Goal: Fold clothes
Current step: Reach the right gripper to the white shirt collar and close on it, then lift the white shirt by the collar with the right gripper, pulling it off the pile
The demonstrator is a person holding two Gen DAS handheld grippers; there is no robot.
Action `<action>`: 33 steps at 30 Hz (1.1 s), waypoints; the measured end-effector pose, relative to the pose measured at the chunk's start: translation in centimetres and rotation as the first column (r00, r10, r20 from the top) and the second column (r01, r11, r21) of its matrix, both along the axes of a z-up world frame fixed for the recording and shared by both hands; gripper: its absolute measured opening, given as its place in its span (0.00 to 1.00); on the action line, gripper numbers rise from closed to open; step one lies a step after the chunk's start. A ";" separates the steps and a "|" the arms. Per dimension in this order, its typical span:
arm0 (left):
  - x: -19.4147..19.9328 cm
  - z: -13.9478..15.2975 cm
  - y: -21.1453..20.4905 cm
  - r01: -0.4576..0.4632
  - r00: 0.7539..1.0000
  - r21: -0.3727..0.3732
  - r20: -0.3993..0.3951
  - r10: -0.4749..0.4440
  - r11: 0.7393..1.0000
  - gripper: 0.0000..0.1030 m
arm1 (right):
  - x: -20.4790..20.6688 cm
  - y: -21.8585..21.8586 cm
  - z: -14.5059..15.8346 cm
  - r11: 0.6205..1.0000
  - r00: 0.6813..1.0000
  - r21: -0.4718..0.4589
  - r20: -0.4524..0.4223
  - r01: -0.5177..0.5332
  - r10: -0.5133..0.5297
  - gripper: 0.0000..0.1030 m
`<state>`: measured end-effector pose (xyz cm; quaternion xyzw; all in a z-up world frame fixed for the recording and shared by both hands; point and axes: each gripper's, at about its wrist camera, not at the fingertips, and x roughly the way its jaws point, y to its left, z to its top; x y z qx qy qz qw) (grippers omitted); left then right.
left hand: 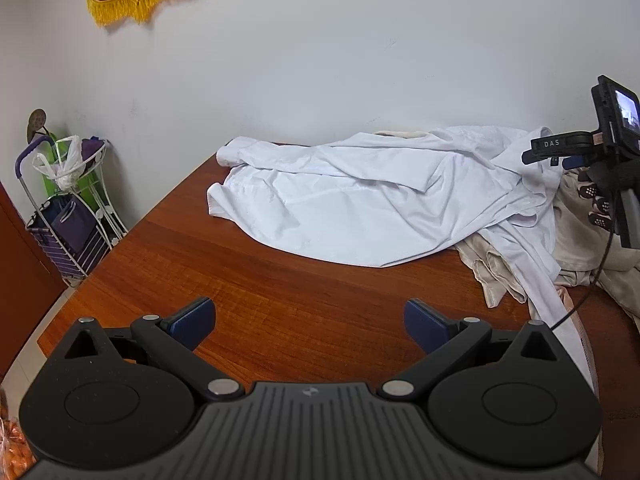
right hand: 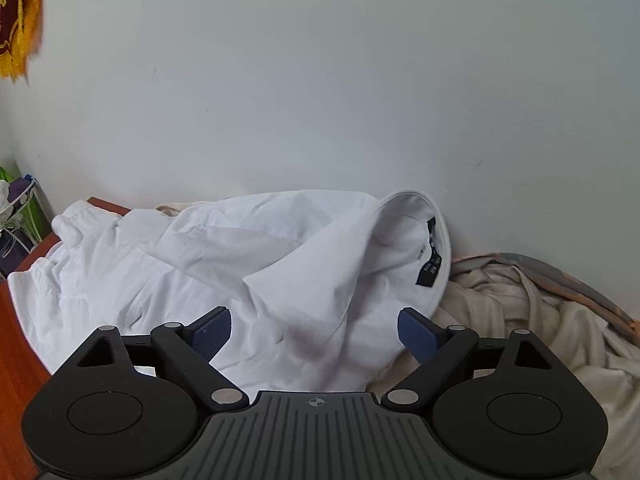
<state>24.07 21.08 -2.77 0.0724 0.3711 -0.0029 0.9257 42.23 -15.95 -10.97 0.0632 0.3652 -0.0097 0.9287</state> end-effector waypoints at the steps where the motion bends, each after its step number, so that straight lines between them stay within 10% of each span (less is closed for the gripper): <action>1: 0.2 -0.1 0.0 -0.001 1.000 0.000 -0.003 0.001 1.000 1.00 | 0.7 -0.1 -0.3 1.000 1.000 0.001 -0.006 0.000 0.000 0.88; 8: 1.4 -0.7 -0.6 -0.001 1.000 0.004 -0.017 0.001 1.000 1.00 | 4.5 -0.8 -2.1 1.000 0.999 0.027 -0.042 -0.008 0.010 0.63; 10: 1.6 -0.7 -0.6 -0.005 1.000 0.007 -0.017 0.005 1.000 1.00 | 4.7 -1.0 -2.2 0.999 0.998 0.049 -0.051 -0.018 0.021 0.33; 13: 1.7 -0.7 -0.7 -0.009 1.000 0.010 -0.015 0.009 1.000 1.00 | 4.4 -0.6 -1.9 0.996 0.998 0.076 -0.054 -0.035 0.039 0.13; 33: -2.1 0.8 -4.6 0.118 0.990 0.053 0.071 -0.122 0.992 1.00 | -19.6 -7.1 12.3 0.973 0.957 0.230 0.280 0.008 -0.074 0.07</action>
